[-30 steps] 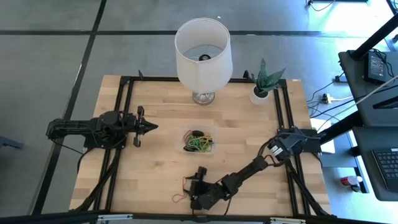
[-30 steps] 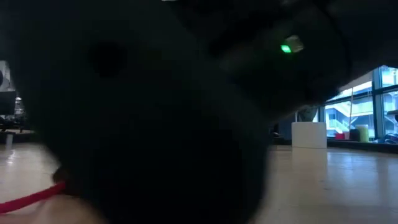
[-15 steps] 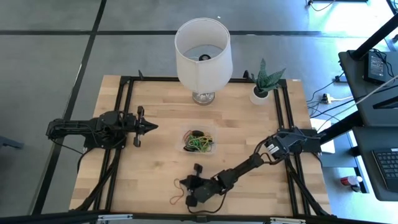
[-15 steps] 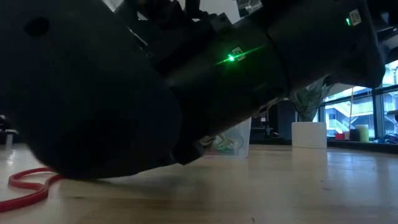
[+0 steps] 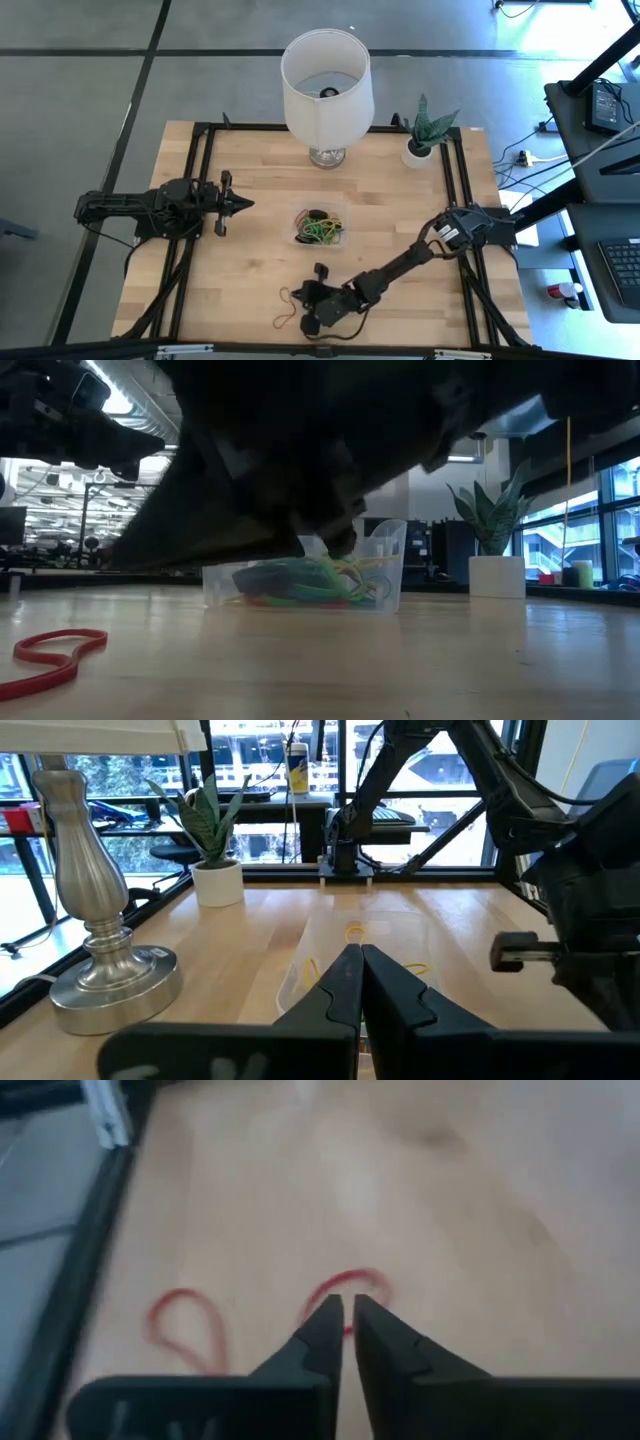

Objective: Pick and place rubber bands into bin
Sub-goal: Put the red rubber band into the container

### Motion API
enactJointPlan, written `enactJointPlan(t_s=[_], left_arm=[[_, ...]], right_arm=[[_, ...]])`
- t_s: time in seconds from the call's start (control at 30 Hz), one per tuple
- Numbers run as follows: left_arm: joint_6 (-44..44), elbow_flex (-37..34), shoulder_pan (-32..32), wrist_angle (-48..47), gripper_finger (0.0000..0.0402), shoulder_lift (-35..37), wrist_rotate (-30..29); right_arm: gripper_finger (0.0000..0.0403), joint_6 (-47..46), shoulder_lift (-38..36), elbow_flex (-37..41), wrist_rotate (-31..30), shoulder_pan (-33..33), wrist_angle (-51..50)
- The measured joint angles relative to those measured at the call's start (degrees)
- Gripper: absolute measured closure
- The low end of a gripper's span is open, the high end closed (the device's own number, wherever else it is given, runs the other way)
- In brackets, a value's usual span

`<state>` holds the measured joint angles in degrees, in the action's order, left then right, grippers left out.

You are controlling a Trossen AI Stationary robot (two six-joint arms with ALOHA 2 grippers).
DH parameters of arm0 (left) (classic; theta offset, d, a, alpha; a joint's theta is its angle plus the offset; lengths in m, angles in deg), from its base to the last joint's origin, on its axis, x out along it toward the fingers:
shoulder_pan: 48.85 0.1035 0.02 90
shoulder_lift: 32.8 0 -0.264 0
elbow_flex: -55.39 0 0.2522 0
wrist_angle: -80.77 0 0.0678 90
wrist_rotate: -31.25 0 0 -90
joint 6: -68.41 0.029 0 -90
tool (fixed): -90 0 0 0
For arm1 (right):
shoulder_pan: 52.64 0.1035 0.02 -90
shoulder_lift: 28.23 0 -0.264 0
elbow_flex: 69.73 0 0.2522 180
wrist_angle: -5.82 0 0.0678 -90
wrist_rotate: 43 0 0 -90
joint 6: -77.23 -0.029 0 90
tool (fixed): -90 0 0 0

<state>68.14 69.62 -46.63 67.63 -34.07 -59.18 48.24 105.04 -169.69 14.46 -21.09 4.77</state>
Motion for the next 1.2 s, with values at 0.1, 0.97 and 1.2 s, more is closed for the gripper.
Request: enactJointPlan(t_s=[0.1, 0.97, 1.2], left_arm=[[0.00, 0.00, 0.00, 0.00, 0.0398, 0.00, 0.01], [0.00, 0.00, -0.02, -0.02, 0.0398, 0.00, 0.00], [0.00, 0.00, -0.02, -0.02, 0.0398, 0.00, 0.00]], right_arm=[[0.0348, -5.14, -0.09, -0.07, 2.63, -0.16, -1.45], [0.0221, 11.29, 7.32, -0.37, 6.93, -3.78, 6.13], [0.0360, 9.31, 7.34, -0.37, 7.85, -3.76, 4.89]])
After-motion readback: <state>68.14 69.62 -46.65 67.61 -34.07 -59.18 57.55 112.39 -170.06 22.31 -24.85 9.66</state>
